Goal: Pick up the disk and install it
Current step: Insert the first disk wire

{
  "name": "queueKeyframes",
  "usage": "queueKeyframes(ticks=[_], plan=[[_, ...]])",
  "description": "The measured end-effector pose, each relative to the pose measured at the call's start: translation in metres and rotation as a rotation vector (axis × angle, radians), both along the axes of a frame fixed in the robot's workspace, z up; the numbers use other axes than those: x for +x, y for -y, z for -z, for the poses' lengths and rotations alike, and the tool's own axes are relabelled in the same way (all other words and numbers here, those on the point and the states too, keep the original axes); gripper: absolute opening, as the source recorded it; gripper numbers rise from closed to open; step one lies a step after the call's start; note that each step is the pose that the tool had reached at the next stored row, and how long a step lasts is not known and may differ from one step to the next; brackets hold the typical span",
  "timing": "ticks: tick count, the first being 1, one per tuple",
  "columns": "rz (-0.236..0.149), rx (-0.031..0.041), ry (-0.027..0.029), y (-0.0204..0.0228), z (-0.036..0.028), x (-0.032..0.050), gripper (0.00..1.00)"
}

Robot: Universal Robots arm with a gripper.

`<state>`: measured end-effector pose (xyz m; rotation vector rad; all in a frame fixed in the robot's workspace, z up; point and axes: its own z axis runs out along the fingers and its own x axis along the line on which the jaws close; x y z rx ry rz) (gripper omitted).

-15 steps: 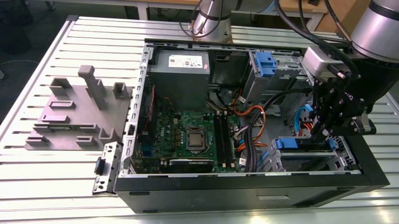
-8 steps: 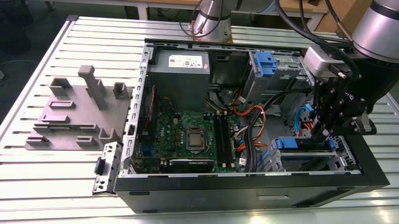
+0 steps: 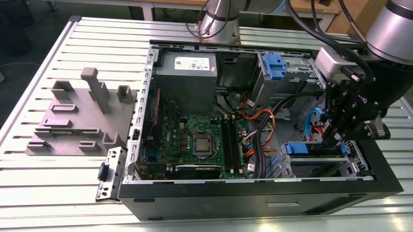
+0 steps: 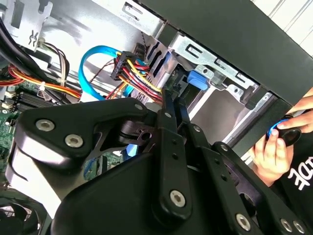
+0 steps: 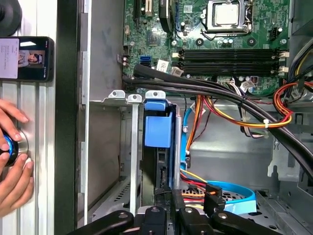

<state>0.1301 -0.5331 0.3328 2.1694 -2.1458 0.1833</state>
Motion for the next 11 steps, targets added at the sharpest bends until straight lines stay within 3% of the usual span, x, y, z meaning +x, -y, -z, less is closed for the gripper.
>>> queueKeyframes(ticks=[11], plan=[[0.000, 0.0027, 0.0000, 0.0034, 0.0005, 0.0001, 0.17]])
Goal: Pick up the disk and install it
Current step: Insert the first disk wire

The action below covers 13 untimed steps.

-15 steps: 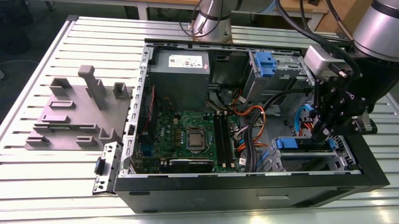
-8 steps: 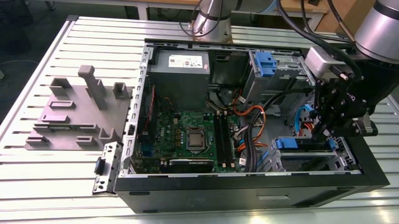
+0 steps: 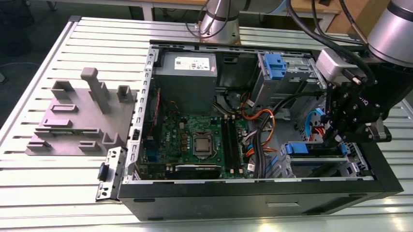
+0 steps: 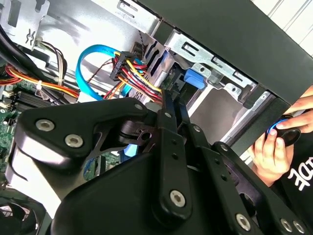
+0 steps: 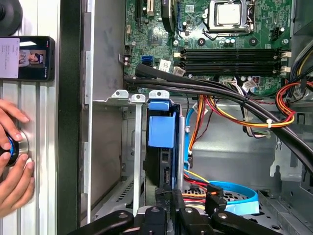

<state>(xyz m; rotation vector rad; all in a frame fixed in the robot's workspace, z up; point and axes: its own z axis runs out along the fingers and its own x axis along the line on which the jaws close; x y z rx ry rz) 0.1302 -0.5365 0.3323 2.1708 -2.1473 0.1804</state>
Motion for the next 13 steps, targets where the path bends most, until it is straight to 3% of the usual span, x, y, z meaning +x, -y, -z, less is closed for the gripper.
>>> queueKeyframes(ticks=[4, 9, 13], plan=[[0.000, 0.0044, 0.0000, 0.0001, 0.0008, 0.0000, 0.17], [0.000, 0.0168, 0.0000, 0.0006, 0.0015, 0.0000, 0.17], [0.000, 0.0183, 0.0000, 0.0027, 0.0024, 0.0000, 0.17]])
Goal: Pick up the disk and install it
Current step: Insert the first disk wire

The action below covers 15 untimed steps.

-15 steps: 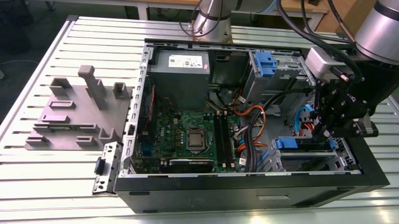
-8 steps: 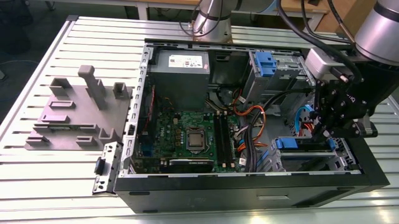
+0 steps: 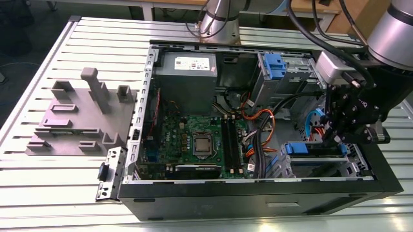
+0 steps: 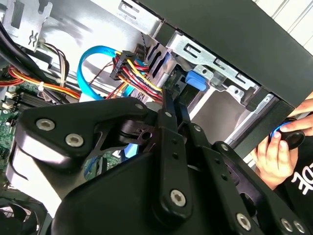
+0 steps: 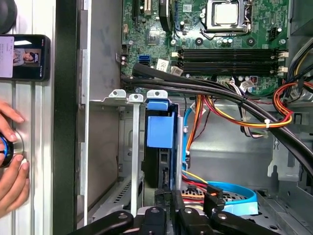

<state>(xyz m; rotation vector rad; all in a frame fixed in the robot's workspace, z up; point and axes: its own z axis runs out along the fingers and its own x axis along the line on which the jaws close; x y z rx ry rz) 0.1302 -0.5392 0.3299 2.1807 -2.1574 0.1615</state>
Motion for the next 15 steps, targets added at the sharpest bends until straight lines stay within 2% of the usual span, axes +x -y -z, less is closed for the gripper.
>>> queueKeyframes(ticks=[3, 15], plan=[[0.000, 0.0014, 0.0000, 0.0018, 0.0016, 0.0000, 0.17], [0.000, 0.0014, 0.0000, 0.0021, 0.0021, 0.0000, 0.17]])
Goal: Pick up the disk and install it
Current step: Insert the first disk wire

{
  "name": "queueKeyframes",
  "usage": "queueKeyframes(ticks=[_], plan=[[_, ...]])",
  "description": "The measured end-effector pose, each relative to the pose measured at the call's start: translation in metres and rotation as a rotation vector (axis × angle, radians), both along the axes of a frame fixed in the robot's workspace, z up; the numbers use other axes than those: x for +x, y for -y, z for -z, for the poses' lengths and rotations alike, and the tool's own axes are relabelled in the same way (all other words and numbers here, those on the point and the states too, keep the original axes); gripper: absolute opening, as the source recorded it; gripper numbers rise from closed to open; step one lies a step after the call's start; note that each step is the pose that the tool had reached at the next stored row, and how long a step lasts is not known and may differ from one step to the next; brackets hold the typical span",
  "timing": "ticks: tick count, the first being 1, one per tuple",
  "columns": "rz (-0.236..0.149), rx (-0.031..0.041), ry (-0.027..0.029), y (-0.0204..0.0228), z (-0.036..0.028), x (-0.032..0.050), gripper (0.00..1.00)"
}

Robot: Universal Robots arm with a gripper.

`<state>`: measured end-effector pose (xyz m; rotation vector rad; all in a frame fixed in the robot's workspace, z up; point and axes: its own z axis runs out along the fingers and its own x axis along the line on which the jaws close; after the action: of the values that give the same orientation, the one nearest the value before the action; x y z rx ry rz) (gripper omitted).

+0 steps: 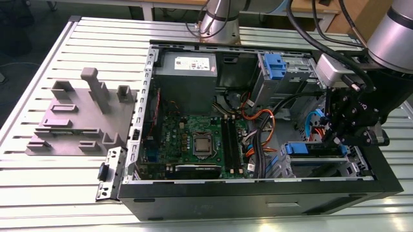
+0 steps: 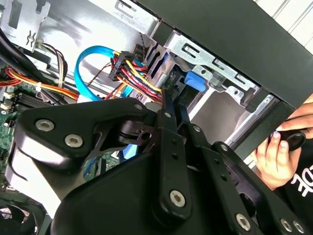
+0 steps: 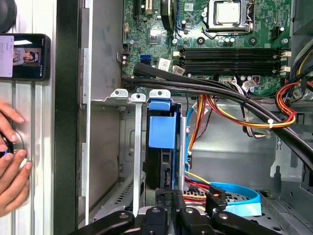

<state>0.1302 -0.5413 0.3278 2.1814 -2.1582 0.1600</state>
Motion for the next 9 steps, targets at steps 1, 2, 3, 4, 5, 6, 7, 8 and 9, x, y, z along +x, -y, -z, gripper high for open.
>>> queueKeyframes(ticks=[1, 2, 3, 4, 5, 6, 7, 8, 9], plan=[[0.000, 0.0000, 0.0000, 0.0000, 0.0001, 0.0000, 0.17], [0.000, 0.0001, -0.0001, 0.0000, 0.0002, 0.0000, 0.17], [0.000, 0.0003, -0.0001, 0.0000, 0.0003, 0.0000, 0.18], [0.000, 0.0003, 0.0000, 0.0000, 0.0003, 0.0000, 0.18], [0.000, 0.0004, 0.0000, 0.0000, 0.0003, 0.0000, 0.24], [0.000, 0.0003, 0.0000, 0.0000, 0.0003, 0.0000, 0.30], [0.000, 0.0003, 0.0000, 0.0000, 0.0003, 0.0001, 0.30], [0.000, 0.0003, 0.0000, 0.0000, 0.0002, 0.0002, 0.30], [0.000, 0.0000, 0.0000, 0.0000, 0.0001, 0.0002, 0.30]])
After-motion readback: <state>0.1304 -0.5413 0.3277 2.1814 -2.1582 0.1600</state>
